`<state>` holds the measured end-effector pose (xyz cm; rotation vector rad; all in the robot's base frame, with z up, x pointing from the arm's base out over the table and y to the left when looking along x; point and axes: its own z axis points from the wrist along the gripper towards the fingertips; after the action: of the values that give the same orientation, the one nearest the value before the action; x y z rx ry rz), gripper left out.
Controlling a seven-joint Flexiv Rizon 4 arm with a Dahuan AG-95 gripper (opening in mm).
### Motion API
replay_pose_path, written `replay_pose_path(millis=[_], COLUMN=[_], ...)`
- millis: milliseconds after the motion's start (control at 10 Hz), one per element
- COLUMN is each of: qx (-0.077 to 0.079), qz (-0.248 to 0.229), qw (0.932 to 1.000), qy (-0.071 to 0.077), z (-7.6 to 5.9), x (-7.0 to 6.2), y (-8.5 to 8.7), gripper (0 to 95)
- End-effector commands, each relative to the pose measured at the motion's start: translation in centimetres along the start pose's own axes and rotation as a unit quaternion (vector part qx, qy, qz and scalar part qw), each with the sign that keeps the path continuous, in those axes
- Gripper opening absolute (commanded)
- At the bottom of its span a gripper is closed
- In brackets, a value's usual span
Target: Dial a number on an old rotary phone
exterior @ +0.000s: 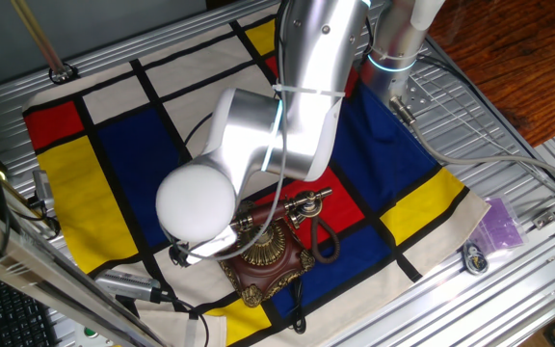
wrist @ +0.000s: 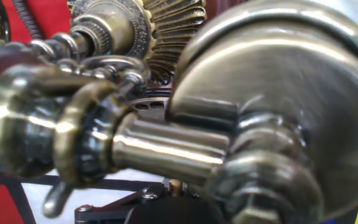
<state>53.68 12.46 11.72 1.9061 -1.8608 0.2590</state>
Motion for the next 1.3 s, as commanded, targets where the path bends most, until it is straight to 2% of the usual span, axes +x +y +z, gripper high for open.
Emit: replay_pose_path(millis=[100,1000,1300], qx=[-0.001,-0.015,-0.025], qz=[0.006,0.035,0.051], qw=[1.0,0.9992,0.9983], qy=[-0.003,-0.014,-0.015], z=[0.02,0.29,0.46], x=[0.04,0.09,0.11], y=[-0.02,-0.16,-0.24], gripper=[0.0,0.0,0.0])
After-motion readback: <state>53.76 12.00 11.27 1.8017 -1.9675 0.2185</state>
